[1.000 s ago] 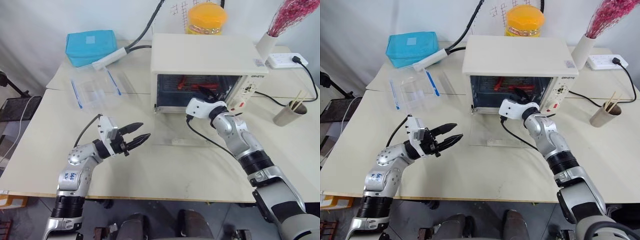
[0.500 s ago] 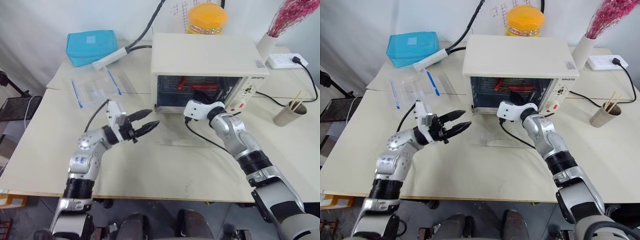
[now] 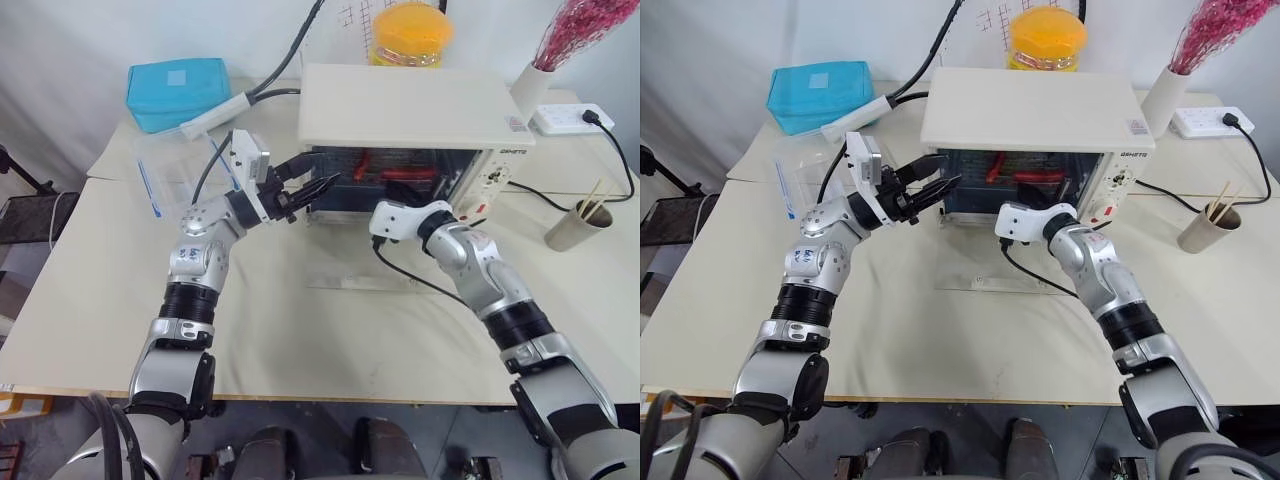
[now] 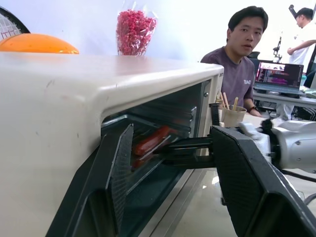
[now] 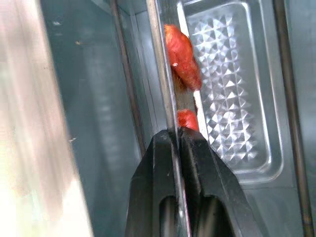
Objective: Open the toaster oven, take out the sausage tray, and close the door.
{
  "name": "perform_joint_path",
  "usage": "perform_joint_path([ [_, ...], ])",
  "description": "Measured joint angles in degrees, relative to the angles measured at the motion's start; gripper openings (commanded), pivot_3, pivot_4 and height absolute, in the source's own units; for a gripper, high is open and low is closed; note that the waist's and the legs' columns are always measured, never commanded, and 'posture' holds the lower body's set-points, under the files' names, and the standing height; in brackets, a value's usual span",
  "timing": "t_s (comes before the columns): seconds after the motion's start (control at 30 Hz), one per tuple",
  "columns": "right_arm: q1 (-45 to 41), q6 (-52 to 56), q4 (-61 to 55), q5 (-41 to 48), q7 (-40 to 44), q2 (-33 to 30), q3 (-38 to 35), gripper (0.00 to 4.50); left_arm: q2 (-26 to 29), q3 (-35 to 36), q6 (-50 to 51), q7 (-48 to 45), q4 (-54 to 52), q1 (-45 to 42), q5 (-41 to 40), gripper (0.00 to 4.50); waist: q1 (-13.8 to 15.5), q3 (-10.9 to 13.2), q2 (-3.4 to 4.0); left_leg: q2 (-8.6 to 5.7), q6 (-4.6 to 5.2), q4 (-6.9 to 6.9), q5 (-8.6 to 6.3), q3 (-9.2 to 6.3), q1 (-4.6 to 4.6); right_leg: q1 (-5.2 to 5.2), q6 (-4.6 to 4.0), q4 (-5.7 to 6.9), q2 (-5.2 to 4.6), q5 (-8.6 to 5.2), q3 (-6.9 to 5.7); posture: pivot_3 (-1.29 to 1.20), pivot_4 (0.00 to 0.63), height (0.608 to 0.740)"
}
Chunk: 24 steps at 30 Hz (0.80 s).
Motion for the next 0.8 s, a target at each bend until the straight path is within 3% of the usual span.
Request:
perform_joint_path([
  [0.3,18.7,7.1,-25.4,-1.3,4.8,-0.1,-3.2,0.02,-0.7,0.9,7.2,2.8,1.1,-0.2,-1.0,2.65,0.2,0.0,-0.01,0.01,-0.02,0.08,0.02,0.02,0.02,0.00,0.00,0.10,0.01,0.00,0.06,0.00,0.150,0.740],
  [0.57,28.0,8.2,-37.6,-1.5,8.8,-2.6,-5.2,0.02,-0.5,3.3,12.5,5.4,-1.2,1.3,-2.7,2.65,0.3,0.0,-0.02,-0.01,-0.03,0.09,0.04,0.03,0.03,0.00,0.00,0.10,0.00,0.00,0.10,0.00,0.150,0.740],
  [0.8,33.3,6.8,-44.8,-0.8,9.4,-3.0,-8.3,0.02,5.0,4.4,21.3,7.0,-9.3,6.1,-3.4,2.65,0.5,0.0,-0.02,-0.01,-0.04,0.09,0.04,0.02,0.09,0.03,0.00,0.13,0.00,0.00,0.13,0.00,0.150,0.740],
])
